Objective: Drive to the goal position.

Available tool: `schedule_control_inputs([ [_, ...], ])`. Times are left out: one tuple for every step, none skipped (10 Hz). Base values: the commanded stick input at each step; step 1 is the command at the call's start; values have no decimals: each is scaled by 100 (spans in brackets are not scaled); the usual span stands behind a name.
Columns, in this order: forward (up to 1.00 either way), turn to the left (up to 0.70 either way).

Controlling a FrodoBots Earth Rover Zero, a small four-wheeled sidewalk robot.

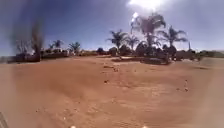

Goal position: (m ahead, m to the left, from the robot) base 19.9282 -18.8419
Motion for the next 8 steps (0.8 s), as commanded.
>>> schedule_control_inputs([
  [0,-70],
  [0,-70],
  [0,-70],
  [0,-70],
  [0,-70],
  [0,-70],
  [0,-70],
  [0,-69],
])
